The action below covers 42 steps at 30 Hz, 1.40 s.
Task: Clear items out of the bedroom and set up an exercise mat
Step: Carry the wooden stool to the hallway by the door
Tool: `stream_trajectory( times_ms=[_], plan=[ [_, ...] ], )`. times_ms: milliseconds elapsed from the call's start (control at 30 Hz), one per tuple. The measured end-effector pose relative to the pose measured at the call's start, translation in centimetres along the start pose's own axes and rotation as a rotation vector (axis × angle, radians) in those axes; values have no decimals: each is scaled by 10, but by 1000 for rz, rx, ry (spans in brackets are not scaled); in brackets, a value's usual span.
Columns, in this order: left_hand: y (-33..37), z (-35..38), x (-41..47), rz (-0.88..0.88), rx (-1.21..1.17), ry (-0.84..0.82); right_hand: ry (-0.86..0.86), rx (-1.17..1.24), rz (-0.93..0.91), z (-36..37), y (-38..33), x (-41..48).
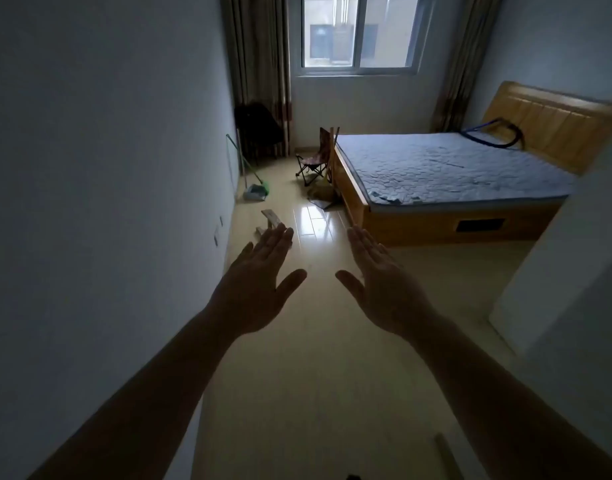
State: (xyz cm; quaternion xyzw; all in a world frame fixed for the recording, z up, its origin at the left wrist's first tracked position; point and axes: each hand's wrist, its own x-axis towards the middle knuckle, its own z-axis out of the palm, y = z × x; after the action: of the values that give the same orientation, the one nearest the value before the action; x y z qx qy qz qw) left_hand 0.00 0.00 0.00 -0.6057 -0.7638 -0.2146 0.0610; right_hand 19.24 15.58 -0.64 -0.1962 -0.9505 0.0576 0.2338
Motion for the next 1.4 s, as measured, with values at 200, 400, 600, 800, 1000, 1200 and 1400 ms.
stream_trajectory(
  times_ms=[200, 400, 600, 800, 1000, 1200, 1400],
  plan=[
    [-36, 44, 77, -81, -93, -1, 3, 57, 42, 55, 66, 76],
    [-91, 73, 183, -209, -146, -48, -1, 160, 69, 95, 140, 185],
    [-150, 102, 264, -388, -194, -70, -75, 152, 14, 128, 194, 284],
    [-231, 136, 340, -494, -247, -78, -125, 173, -1, 187, 225, 387],
    [-344, 168, 438, -530, -310, -103, -151, 164, 31, 259, 250, 514],
    [-440, 178, 542, -502, -344, -142, -211, 145, 112, 309, 278, 623],
    [-525, 208, 650, -491, -397, -192, -256, 181, 198, 371, 327, 732]
  ],
)
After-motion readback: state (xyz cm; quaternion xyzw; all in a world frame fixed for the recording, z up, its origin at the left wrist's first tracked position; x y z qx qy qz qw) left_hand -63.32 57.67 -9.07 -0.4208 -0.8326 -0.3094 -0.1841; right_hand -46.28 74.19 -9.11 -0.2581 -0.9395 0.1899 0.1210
